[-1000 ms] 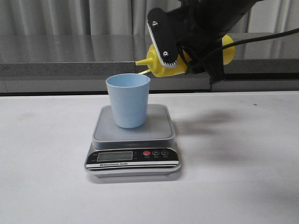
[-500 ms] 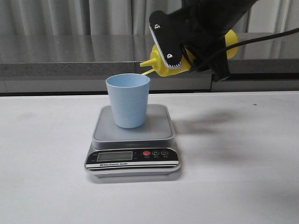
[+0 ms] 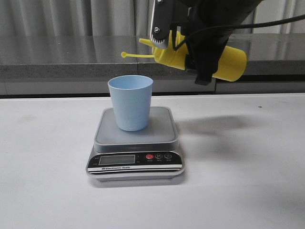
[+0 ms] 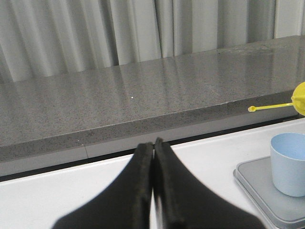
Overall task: Pour seasoning into cup on scale with both arms
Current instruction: 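Tilt the bottle upright with the right gripper and move it back, then lower the yellow bottle onto the table beside the scale with the right gripper, then open the right gripper and withdraw it from the bottle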
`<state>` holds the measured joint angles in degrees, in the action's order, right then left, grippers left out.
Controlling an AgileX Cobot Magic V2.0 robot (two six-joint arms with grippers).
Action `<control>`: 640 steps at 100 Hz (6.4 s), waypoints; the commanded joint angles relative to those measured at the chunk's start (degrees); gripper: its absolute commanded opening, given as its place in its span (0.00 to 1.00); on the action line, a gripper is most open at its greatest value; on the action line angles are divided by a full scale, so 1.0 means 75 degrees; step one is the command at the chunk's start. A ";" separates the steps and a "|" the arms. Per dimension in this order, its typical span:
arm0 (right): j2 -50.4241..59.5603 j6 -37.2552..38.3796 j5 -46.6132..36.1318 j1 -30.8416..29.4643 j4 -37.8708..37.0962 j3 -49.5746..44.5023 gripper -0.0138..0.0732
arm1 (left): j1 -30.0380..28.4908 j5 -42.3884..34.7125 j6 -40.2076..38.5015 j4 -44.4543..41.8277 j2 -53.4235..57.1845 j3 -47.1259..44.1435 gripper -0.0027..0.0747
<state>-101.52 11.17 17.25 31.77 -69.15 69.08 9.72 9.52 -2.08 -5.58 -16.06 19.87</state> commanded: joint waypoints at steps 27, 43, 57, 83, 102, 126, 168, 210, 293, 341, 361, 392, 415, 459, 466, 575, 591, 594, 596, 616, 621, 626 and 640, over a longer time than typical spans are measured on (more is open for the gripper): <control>0.0366 0.2920 -0.0321 -0.0059 -0.0379 0.0268 0.37 | -0.0019 -0.0627 -0.0046 -0.0004 -0.0041 0.0194 0.01; 0.0427 0.3249 -0.0331 -0.0077 -0.0379 0.0268 0.37 | -0.0019 -0.0627 -0.0046 -0.0004 -0.0041 0.0194 0.01; 0.0585 0.3311 -0.0308 -0.0095 -0.0379 0.0268 0.37 | -0.0019 -0.0627 -0.0046 -0.0004 -0.0041 0.0194 0.01; 0.0925 0.3534 -0.0573 -0.0291 -0.0184 0.0261 0.33 | -0.0019 -0.0627 -0.0046 -0.0004 -0.0041 0.0194 0.01; 0.1282 0.3446 -0.1626 -0.0767 0.1340 0.0135 0.33 | -0.0019 -0.0627 -0.0046 -0.0004 -0.0041 0.0194 0.01; 0.1825 0.2109 -0.4271 -0.1714 0.3259 -0.0904 0.33 | -0.0019 -0.0627 -0.0046 -0.0004 -0.0041 0.0194 0.01; 0.2030 0.0352 -0.8429 -0.2776 0.6360 -0.4211 0.33 | -0.0019 -0.0627 -0.0046 -0.0004 -0.0041 0.0194 0.01; 0.1338 0.0343 -0.9447 -0.2803 0.6443 -0.4768 0.33 | -0.0019 -0.0627 -0.0046 -0.0004 -0.0041 0.0194 0.01; 0.0075 -0.0372 -1.0996 -0.2803 0.6344 -0.4736 0.33 | -0.0019 -0.0627 -0.0046 -0.0004 -0.0041 0.0194 0.01; -0.0570 -0.0386 -1.1632 -0.2803 0.6344 -0.4736 0.33 | -0.0019 -0.0627 -0.0046 -0.0004 -0.0041 0.0194 0.01; -0.0803 -0.0388 -1.1715 -0.2803 0.6350 -0.4736 0.33 | -0.0019 -0.0627 -0.0046 -0.0004 -0.0041 0.0194 0.01; -0.0963 -0.0388 -1.1842 -0.2803 0.6350 -0.4736 0.33 | -0.0019 -0.0627 -0.0046 -0.0004 -0.0041 0.0194 0.01; -0.0963 -0.0388 -1.1727 -0.2803 0.6350 -0.4767 0.34 | -0.0019 -0.0627 -0.0046 -0.0004 -0.0041 0.0194 0.01; -0.0963 -0.0388 -1.1654 -0.2803 0.6350 -0.4782 0.84 | -0.0019 -0.0627 -0.0046 -0.0004 -0.0041 0.0194 0.01; -0.0963 -0.0388 -1.1654 -0.2803 0.6350 -0.4793 0.84 | -0.0019 -0.0627 -0.0046 -0.0004 -0.0041 0.0194 0.01; -0.0039 -0.0388 -1.1908 -0.2803 0.7220 -0.6109 0.84 | -0.0019 -0.0627 -0.0046 -0.0004 -0.0041 0.0194 0.01; 0.0793 -0.0388 -1.1440 -0.2803 0.7451 -0.6495 0.84 | -0.0019 -0.0627 -0.0046 -0.0004 -0.0041 0.0194 0.01; 0.1023 -0.0388 -1.1369 -0.2803 0.7500 -0.6589 0.84 | -0.0019 -0.0627 -0.0046 -0.0004 -0.0041 0.0194 0.01; 0.1168 -0.0388 -1.1300 -0.2803 0.7537 -0.6643 0.84 | -0.0019 -0.0627 -0.0046 -0.0004 -0.0041 0.0194 0.01; 0.2776 -0.0388 -1.0385 -0.2803 0.7781 -0.7008 0.84 | -0.0019 -0.0627 -0.0046 -0.0004 -0.0041 0.0194 0.01; 0.3248 -0.0388 -0.9965 -0.2803 0.7788 -0.7048 0.84 | -0.0019 -0.0627 -0.0046 -0.0004 -0.0041 0.0194 0.01; 0.3732 -0.0388 -0.9440 -0.2803 0.7797 -0.7054 0.84 | -0.0019 -0.0627 -0.0046 -0.0004 -0.0041 0.0194 0.01; 0.5251 -0.0388 -0.7737 -0.2803 0.7798 -0.7054 0.84 | -0.0019 -0.0627 -0.0046 -0.0004 -0.0041 0.0194 0.01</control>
<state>-69.52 8.70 -44.57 11.22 -11.23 15.25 9.72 9.52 -2.08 -5.58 -16.06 19.87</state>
